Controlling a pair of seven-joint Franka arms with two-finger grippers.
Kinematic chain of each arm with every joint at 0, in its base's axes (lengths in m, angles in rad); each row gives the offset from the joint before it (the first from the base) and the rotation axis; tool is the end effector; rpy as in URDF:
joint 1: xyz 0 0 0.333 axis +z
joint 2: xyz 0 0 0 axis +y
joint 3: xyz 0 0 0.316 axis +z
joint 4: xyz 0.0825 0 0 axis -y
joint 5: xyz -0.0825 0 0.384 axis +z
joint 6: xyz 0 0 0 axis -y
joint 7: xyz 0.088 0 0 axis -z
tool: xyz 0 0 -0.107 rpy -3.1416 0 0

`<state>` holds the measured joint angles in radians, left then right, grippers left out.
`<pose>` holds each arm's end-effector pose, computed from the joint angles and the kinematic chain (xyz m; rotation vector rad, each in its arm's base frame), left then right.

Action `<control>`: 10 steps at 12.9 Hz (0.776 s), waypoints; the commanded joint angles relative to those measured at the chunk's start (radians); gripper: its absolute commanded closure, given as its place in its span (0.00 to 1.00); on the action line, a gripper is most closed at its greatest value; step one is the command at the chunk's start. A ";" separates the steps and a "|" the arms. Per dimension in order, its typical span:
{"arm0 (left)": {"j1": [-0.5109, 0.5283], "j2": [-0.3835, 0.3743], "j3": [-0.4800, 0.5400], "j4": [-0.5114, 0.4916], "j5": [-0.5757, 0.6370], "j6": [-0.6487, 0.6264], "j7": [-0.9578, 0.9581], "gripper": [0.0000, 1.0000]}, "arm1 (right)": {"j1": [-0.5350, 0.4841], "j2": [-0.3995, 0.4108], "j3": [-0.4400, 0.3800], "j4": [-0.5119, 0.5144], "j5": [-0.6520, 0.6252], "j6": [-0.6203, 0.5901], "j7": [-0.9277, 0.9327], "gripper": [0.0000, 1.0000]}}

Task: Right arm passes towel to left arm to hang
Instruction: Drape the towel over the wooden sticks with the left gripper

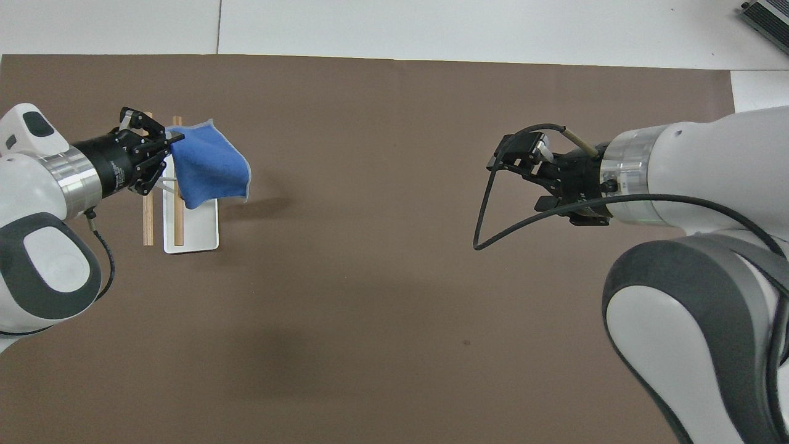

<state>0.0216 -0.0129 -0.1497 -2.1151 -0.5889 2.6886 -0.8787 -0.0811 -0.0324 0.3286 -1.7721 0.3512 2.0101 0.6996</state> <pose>0.5785 -0.0567 0.4814 2.0506 1.4136 0.3913 0.5558 0.1642 0.5910 -2.6224 0.7515 -0.1226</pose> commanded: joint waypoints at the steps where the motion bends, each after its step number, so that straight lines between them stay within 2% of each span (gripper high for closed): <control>1: 0.003 0.004 0.053 -0.005 -0.019 0.034 0.084 1.00 | -0.045 -0.026 0.006 -0.017 -0.052 -0.046 -0.067 0.00; 5: 0.006 0.030 0.107 0.020 -0.019 0.112 0.089 1.00 | -0.048 -0.032 -0.020 0.003 -0.219 -0.148 -0.176 0.00; 10: 0.015 0.027 0.168 -0.020 -0.020 0.106 0.098 1.00 | -0.026 -0.032 -0.184 0.054 -0.291 -0.221 -0.443 0.00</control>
<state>0.0257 0.0085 0.0136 -2.1141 -0.5889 2.7845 -0.8008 -0.1192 -0.0603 0.1811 -1.7477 0.1024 1.8215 0.3262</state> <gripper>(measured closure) 0.982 0.000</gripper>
